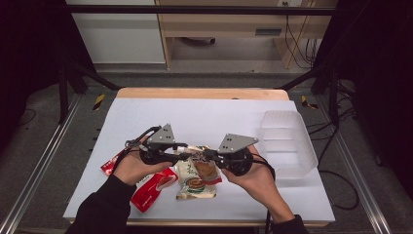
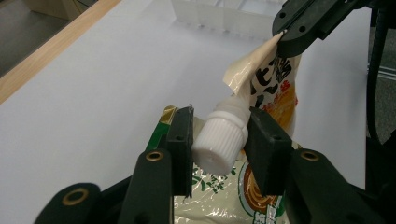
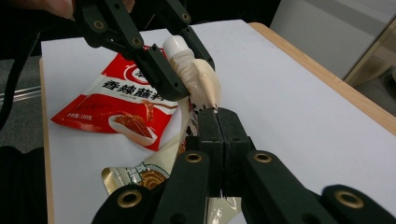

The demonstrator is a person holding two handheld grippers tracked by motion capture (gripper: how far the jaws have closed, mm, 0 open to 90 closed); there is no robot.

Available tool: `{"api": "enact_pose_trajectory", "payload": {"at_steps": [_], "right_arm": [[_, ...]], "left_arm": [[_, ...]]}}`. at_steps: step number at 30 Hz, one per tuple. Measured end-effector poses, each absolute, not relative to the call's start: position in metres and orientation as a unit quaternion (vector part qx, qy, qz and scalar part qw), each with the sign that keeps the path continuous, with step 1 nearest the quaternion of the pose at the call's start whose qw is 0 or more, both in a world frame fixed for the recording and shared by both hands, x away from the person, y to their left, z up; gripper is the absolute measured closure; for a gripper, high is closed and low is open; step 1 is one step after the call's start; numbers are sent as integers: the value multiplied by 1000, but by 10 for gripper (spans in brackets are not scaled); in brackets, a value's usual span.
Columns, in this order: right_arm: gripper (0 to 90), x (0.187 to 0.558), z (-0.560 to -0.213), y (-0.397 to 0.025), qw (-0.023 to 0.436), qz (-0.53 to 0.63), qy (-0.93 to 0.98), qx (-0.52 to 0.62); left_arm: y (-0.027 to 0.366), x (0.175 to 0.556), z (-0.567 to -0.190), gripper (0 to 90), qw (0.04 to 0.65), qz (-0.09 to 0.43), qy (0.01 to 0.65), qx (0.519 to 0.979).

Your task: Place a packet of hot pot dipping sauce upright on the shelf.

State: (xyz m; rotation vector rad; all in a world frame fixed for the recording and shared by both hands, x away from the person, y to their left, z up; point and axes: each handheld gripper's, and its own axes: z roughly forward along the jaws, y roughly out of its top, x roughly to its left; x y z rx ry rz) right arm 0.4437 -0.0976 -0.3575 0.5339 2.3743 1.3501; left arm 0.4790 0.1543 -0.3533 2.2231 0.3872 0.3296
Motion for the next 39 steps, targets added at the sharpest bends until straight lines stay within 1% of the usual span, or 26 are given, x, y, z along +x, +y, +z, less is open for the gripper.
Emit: {"api": "enact_pose_trajectory", "payload": {"at_steps": [4, 6, 12, 15, 16, 18, 21, 23, 24, 26, 27, 28, 32, 36, 39], "right_arm": [[900, 444, -357, -100, 184, 474, 838, 196], [899, 443, -357, -102, 187, 477, 835, 200], [899, 442, -357, -106, 190, 473, 834, 209], [899, 442, -358, -110, 181, 474, 835, 213], [899, 442, -358, -110, 181, 474, 835, 213], [900, 441, -358, -109, 185, 472, 834, 218], [900, 443, -358, -110, 184, 470, 835, 218], [900, 443, -358, -111, 183, 469, 836, 218], [900, 442, -357, -112, 186, 471, 834, 218], [900, 441, -356, -112, 185, 472, 834, 218], [900, 440, -356, -112, 185, 472, 835, 216], [900, 440, -356, -112, 185, 472, 835, 216], [899, 438, -358, -113, 186, 475, 833, 214], [886, 437, -357, -117, 190, 475, 832, 215], [827, 438, -354, -118, 190, 458, 843, 210]], "left_arm": [[150, 477, -351, 687, 413, 127, 162, 887], [149, 477, -350, 688, 422, 121, 173, 881], [142, 475, -346, 691, 430, 121, 172, 878], [138, 476, -346, 683, 441, 117, 170, 874], [138, 476, -346, 705, 441, 117, 170, 874], [134, 474, -346, 718, 418, 120, 156, 887], [132, 474, -348, 719, 409, 126, 150, 891], [130, 475, -349, 701, 411, 128, 156, 889], [130, 476, -349, 626, 417, 129, 161, 885], [130, 476, -349, 651, 418, 132, 159, 885], [132, 476, -348, 689, 419, 130, 156, 885], [132, 476, -348, 701, 419, 130, 156, 885], [130, 473, -348, 718, 409, 133, 148, 890], [128, 471, -344, 728, 415, 127, 144, 889], [121, 468, -334, 732, 394, 139, 126, 900]]}}
